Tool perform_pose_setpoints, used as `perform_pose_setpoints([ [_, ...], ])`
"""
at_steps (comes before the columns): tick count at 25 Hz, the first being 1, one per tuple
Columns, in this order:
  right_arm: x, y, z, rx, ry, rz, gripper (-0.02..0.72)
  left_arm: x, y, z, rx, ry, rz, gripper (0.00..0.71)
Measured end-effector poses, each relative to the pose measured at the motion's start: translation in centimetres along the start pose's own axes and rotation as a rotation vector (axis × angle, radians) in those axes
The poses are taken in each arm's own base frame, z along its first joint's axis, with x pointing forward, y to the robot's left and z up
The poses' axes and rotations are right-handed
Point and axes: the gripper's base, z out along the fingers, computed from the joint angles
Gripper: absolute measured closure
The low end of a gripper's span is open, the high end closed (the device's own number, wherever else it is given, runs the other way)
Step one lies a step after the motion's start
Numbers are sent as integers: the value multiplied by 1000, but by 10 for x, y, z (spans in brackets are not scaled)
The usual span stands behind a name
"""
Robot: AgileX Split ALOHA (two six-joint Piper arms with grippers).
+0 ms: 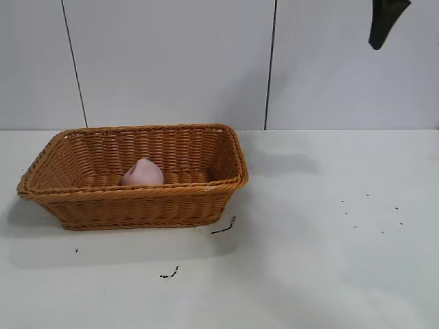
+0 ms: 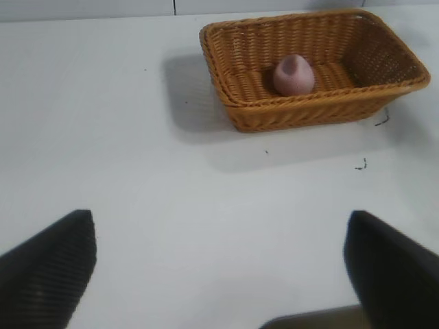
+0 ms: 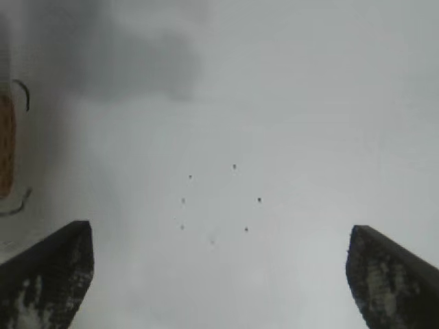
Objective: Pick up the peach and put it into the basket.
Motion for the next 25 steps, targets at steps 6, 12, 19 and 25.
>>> perform_pose_setpoints([
  [6,106,4,1,-33,29,14,8,0,0,0,0,0,0,16],
  [12,182,5,6,-32,-221,12,8,0,0,0,0,0,0,16],
  [19,230,6,-14,-29,-561,-2,8,0,0,0,0,0,0,16],
  [25,260,6,-28,-28,-770,-11,8,0,0,0,0,0,0,16],
])
